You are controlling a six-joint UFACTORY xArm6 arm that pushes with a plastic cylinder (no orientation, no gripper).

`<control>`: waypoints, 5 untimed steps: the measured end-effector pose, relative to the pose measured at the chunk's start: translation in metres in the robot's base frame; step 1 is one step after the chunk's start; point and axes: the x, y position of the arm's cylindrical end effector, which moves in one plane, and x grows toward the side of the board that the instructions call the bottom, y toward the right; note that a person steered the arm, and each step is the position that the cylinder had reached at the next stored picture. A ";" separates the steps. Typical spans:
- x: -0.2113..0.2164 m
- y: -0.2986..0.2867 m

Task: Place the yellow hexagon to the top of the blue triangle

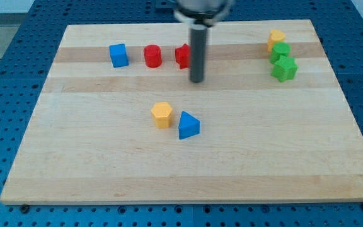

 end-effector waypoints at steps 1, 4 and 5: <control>0.060 -0.090; 0.121 -0.060; 0.105 -0.030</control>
